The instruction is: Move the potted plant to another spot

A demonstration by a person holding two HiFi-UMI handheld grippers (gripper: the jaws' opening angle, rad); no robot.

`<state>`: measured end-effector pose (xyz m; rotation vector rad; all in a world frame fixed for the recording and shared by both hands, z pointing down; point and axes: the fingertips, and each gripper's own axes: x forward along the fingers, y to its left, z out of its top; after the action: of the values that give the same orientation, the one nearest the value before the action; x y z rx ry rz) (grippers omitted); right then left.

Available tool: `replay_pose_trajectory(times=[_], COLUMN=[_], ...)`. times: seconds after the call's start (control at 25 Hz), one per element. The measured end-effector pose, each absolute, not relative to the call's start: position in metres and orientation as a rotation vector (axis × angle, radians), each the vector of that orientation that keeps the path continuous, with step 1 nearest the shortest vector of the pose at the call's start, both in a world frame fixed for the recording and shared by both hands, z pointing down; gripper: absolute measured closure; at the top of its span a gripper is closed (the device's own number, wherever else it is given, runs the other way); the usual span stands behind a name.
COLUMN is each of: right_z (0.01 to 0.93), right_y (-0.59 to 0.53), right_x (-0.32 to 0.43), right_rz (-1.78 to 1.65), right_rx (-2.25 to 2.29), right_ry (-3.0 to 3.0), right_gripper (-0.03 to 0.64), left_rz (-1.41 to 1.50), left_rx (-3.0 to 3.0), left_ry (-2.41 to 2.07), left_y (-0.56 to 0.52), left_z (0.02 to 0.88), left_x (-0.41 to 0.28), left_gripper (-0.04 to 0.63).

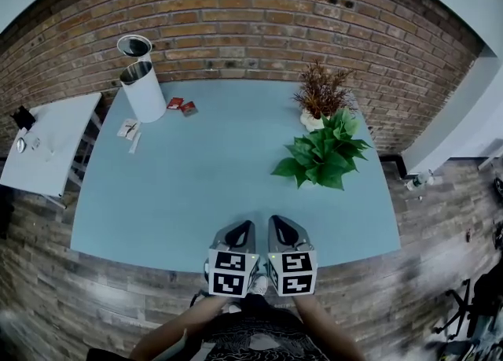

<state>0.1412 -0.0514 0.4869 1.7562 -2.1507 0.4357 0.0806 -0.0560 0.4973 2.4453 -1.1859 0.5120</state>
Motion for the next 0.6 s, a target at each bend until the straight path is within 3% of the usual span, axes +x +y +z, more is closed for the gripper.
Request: replay_pose_trajectory(times=[0.6], right_z=[0.479], right_y=[-0.035], right_x=[0.123], right_rz=[0.457], right_rx=[1.710], right_ry=[-2.201], right_gripper=[0.611], left_rz=[0.496], left_rx=[2.449], left_ry=[-1.229], left_y=[-0.039], left_z=[0.490], left_x=[0.063], left_gripper=[0.595])
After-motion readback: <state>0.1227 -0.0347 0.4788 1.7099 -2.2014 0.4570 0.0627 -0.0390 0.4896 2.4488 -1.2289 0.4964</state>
